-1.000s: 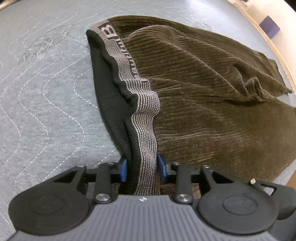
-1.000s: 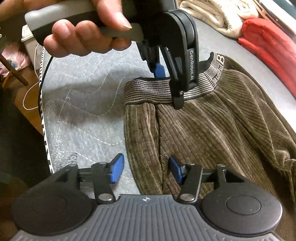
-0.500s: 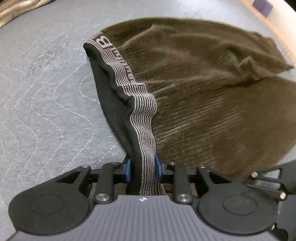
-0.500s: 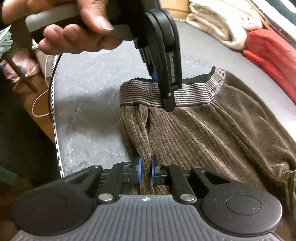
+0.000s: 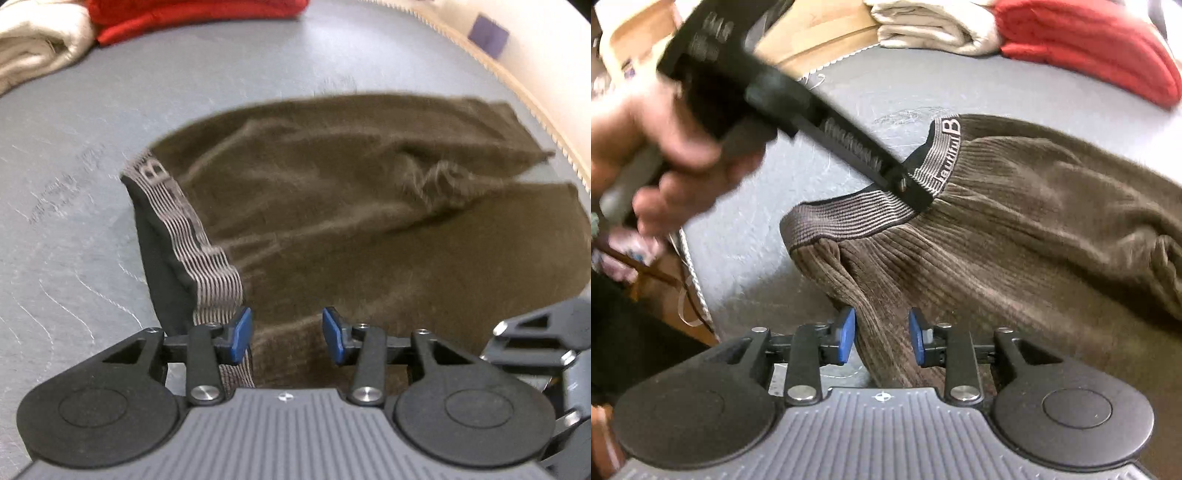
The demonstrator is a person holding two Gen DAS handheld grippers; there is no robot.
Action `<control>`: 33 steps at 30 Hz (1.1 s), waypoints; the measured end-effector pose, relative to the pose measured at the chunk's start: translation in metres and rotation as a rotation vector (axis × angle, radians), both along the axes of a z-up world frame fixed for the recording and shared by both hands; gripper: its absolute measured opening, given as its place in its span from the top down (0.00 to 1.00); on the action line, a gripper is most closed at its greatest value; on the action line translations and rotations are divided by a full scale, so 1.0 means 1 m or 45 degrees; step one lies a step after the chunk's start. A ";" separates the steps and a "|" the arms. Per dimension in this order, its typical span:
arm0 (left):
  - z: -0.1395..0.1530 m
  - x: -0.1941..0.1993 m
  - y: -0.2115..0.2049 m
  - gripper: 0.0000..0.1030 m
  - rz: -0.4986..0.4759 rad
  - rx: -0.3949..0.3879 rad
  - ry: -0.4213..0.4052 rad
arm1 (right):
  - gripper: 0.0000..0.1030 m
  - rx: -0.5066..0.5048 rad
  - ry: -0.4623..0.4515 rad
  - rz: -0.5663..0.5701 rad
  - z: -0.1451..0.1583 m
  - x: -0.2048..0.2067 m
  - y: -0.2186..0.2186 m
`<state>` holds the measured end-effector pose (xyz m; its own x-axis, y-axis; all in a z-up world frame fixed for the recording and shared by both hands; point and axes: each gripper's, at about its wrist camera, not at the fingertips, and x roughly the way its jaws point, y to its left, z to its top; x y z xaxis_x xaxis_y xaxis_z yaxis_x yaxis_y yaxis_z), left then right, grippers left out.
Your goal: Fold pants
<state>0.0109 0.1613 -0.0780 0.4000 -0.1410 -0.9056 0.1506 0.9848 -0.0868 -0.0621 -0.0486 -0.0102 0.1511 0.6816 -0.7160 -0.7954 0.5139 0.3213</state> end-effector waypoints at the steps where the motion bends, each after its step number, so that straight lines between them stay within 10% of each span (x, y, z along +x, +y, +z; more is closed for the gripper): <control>1: -0.007 0.000 0.000 0.56 -0.011 0.008 0.042 | 0.67 0.004 -0.004 0.001 0.002 0.000 -0.002; 5: -0.035 -0.013 0.004 0.69 -0.070 0.199 0.172 | 0.67 0.039 0.024 -0.044 0.007 0.007 -0.015; 12: -0.018 -0.006 -0.007 0.66 -0.076 0.009 0.110 | 0.67 -0.246 0.050 -0.098 -0.031 0.011 -0.009; 17: -0.041 0.002 -0.021 0.64 -0.103 0.117 0.194 | 0.67 -0.270 0.038 -0.108 -0.031 0.009 -0.011; 31: 0.042 0.034 -0.052 0.27 0.168 0.165 -0.289 | 0.66 0.028 -0.188 -0.870 0.016 0.059 -0.098; 33: 0.044 0.039 -0.062 0.25 0.170 0.187 -0.315 | 0.53 0.030 -0.179 -0.955 0.015 0.066 -0.111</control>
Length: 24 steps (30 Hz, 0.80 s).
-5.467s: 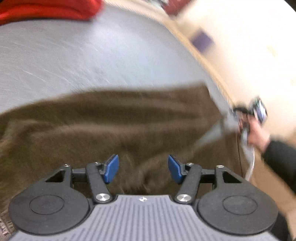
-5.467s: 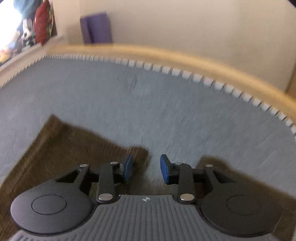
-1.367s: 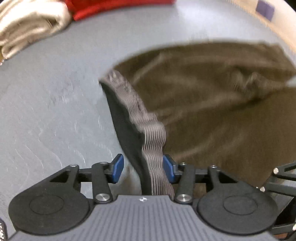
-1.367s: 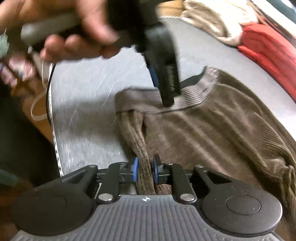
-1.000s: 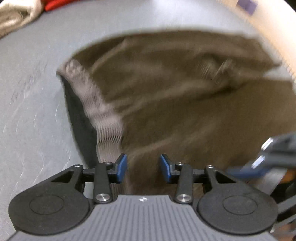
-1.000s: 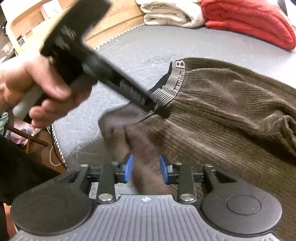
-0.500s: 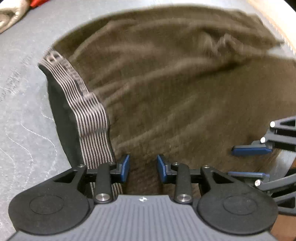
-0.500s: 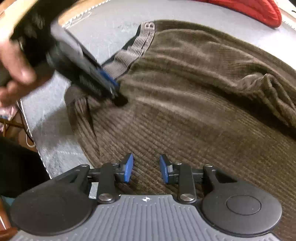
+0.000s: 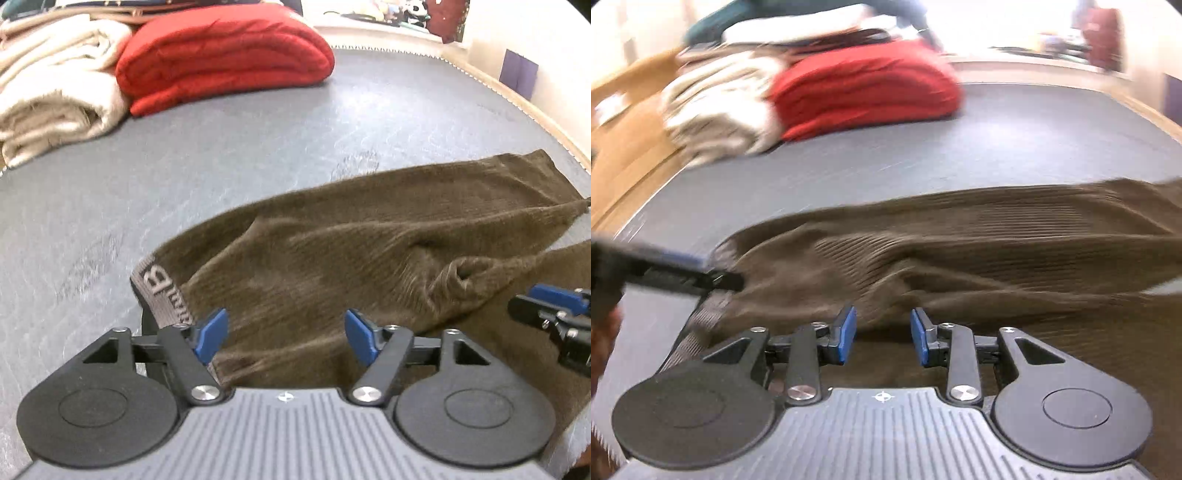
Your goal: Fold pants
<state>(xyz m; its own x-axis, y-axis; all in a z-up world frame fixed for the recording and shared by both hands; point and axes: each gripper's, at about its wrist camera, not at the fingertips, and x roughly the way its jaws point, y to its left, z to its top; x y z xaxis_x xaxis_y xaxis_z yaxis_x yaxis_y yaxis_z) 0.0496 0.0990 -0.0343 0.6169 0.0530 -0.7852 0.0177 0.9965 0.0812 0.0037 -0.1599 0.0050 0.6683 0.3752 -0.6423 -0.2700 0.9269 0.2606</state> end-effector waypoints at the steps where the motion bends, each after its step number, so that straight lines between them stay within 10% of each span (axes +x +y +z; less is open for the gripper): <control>1: 0.001 0.001 -0.003 0.24 0.003 0.010 -0.007 | 0.49 0.007 0.007 -0.038 -0.001 0.004 -0.008; 6: 0.000 0.015 -0.018 0.24 0.019 -0.016 -0.013 | 0.13 0.028 0.060 -0.157 -0.010 0.020 -0.033; 12: -0.008 0.027 -0.032 0.23 -0.008 -0.044 -0.024 | 0.12 0.042 0.066 -0.225 -0.004 0.024 -0.054; 14: -0.010 0.027 -0.032 0.34 -0.002 -0.064 -0.032 | 0.12 0.050 0.058 -0.260 0.000 0.026 -0.062; 16: -0.012 0.030 -0.030 0.81 0.016 -0.096 -0.021 | 0.12 0.078 0.048 -0.291 0.002 0.030 -0.069; 17: -0.011 0.030 -0.028 0.90 0.031 -0.107 -0.022 | 0.12 0.104 0.049 -0.310 0.004 0.032 -0.074; 24: -0.010 0.071 -0.008 0.94 0.151 -0.118 -0.134 | 0.43 0.057 0.076 -0.451 0.011 0.043 -0.087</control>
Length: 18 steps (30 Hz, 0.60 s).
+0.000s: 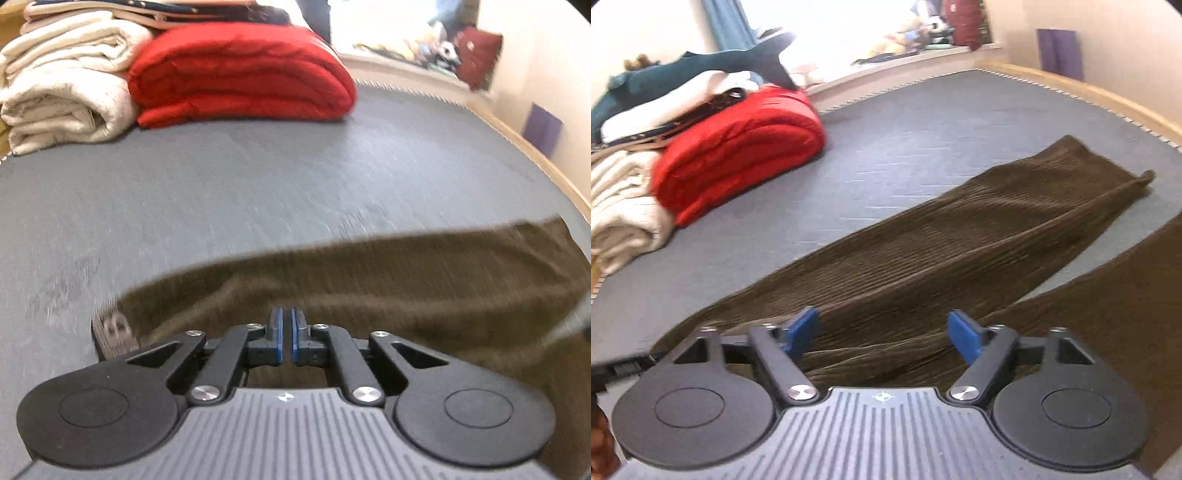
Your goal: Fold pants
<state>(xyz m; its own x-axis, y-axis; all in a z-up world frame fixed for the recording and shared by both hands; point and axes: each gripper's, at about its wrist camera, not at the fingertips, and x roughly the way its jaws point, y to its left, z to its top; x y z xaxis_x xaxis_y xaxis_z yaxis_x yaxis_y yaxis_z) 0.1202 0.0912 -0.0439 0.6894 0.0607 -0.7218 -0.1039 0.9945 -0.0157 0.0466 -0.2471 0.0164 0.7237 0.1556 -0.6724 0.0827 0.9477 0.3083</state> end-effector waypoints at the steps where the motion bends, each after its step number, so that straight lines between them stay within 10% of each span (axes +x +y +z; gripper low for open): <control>1: -0.002 0.013 0.004 0.92 0.006 0.020 -0.003 | 0.48 -0.001 0.009 -0.006 -0.001 0.001 -0.001; 6: -0.026 0.081 0.016 0.40 -0.140 0.159 0.079 | 0.56 0.037 0.032 -0.019 -0.001 0.002 -0.016; 10: -0.050 0.119 0.021 0.24 -0.315 0.219 0.161 | 0.56 0.066 0.053 -0.010 -0.005 0.006 -0.027; 14: -0.062 0.143 0.029 0.28 -0.354 0.222 0.233 | 0.56 0.064 0.086 -0.008 -0.010 0.012 -0.034; 18: -0.072 0.144 0.019 0.68 -0.480 0.279 0.343 | 0.56 0.057 0.103 0.004 -0.012 0.015 -0.040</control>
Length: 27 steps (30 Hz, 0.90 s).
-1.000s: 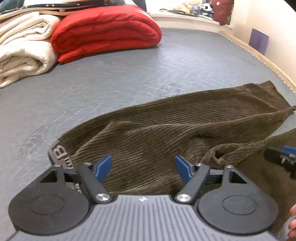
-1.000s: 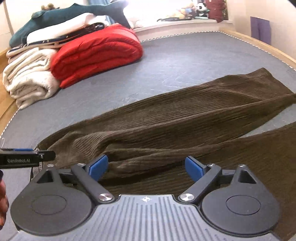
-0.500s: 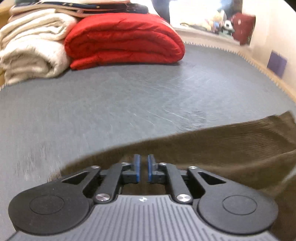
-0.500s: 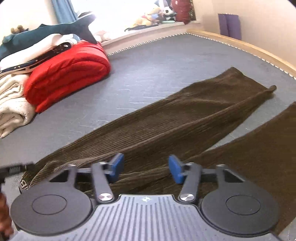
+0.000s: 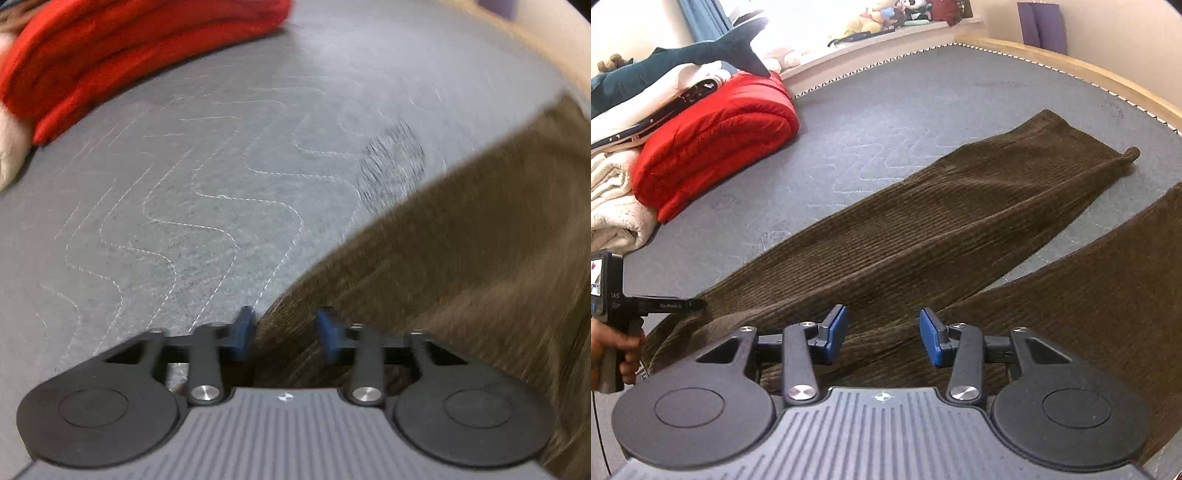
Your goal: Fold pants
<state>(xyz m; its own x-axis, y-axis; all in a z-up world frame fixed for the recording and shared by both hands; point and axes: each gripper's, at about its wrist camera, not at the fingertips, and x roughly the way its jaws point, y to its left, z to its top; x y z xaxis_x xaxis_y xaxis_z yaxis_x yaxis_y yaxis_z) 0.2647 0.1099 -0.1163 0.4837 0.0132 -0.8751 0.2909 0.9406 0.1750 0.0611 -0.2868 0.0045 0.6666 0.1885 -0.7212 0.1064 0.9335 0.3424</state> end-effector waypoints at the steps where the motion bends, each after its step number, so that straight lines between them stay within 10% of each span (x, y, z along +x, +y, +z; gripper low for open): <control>1: 0.001 -0.005 -0.003 0.84 -0.034 0.026 -0.013 | 0.56 -0.005 0.001 -0.005 -0.001 0.001 -0.001; 10: 0.080 -0.107 -0.032 0.98 -0.169 -0.022 -0.236 | 0.57 -0.017 0.000 -0.034 -0.002 -0.002 -0.012; 15: 0.118 -0.215 -0.045 0.98 -0.142 -0.215 -0.328 | 0.85 0.011 -0.038 -0.095 -0.002 -0.007 -0.028; 21: 0.093 -0.306 -0.082 0.98 -0.278 -0.194 -0.149 | 0.83 0.104 -0.050 -0.280 -0.002 -0.014 -0.066; 27: 0.078 -0.285 -0.092 0.90 -0.288 -0.267 -0.048 | 0.83 0.182 0.006 -0.490 -0.016 -0.013 -0.116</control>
<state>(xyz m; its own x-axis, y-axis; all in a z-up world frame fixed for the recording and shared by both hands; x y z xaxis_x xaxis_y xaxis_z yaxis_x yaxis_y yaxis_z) -0.0206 0.0182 -0.0382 0.4862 -0.2775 -0.8286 0.4938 0.8696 -0.0015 0.0479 -0.4031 -0.0114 0.7049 0.0244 -0.7089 0.4404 0.7684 0.4644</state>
